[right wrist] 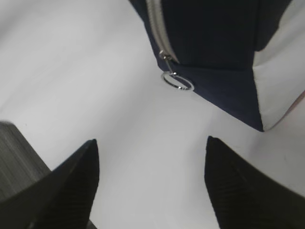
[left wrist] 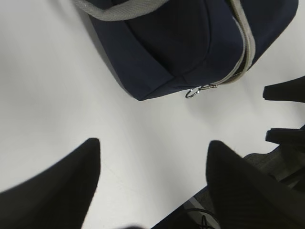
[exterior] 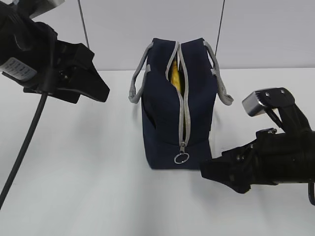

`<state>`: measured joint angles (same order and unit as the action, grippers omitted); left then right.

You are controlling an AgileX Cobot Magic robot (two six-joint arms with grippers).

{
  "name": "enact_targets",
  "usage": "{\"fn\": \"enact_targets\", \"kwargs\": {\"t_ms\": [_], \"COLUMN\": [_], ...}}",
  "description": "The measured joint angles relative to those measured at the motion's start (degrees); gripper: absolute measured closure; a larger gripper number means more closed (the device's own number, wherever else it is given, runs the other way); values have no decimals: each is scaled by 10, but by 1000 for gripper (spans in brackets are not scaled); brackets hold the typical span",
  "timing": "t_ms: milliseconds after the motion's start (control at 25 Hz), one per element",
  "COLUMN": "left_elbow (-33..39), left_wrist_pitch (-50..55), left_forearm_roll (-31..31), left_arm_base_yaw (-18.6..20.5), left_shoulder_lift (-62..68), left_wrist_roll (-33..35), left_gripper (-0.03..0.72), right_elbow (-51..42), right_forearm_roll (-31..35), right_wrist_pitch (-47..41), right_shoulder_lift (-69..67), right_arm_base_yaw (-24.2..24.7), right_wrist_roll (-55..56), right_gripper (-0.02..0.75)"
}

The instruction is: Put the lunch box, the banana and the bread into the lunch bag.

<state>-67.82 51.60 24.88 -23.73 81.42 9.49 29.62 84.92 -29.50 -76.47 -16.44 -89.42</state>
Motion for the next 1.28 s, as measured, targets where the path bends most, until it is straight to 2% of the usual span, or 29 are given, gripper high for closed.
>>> {"fn": "enact_targets", "kwargs": {"t_ms": [120,280,520,680,880,1280], "left_elbow": [0,0,0,0,0,0], "left_wrist_pitch": [-2,-2,-2,0,6,11], "left_forearm_roll": [0,0,-11,-15,-15,-16], "left_arm_base_yaw": [0,0,0,0,0,0], "left_shoulder_lift": [0,0,0,0,0,0], "left_wrist_roll": [0,0,2,2,2,2], "left_gripper": [211,219,225,225,228,230], "right_elbow": [0,1,6,8,22,71], "right_forearm_roll": [93,140,156,183,187,190], "right_wrist_pitch": [3,7,-1,-31,-64,-71], "right_shoulder_lift": [-34,-71,-119,-163,-214,-269], "right_arm_base_yaw": [0,0,0,0,0,0], "right_wrist_roll": [-1,-56,-313,-417,-474,-481], "right_gripper": [210,210,209,209,209,209]}}
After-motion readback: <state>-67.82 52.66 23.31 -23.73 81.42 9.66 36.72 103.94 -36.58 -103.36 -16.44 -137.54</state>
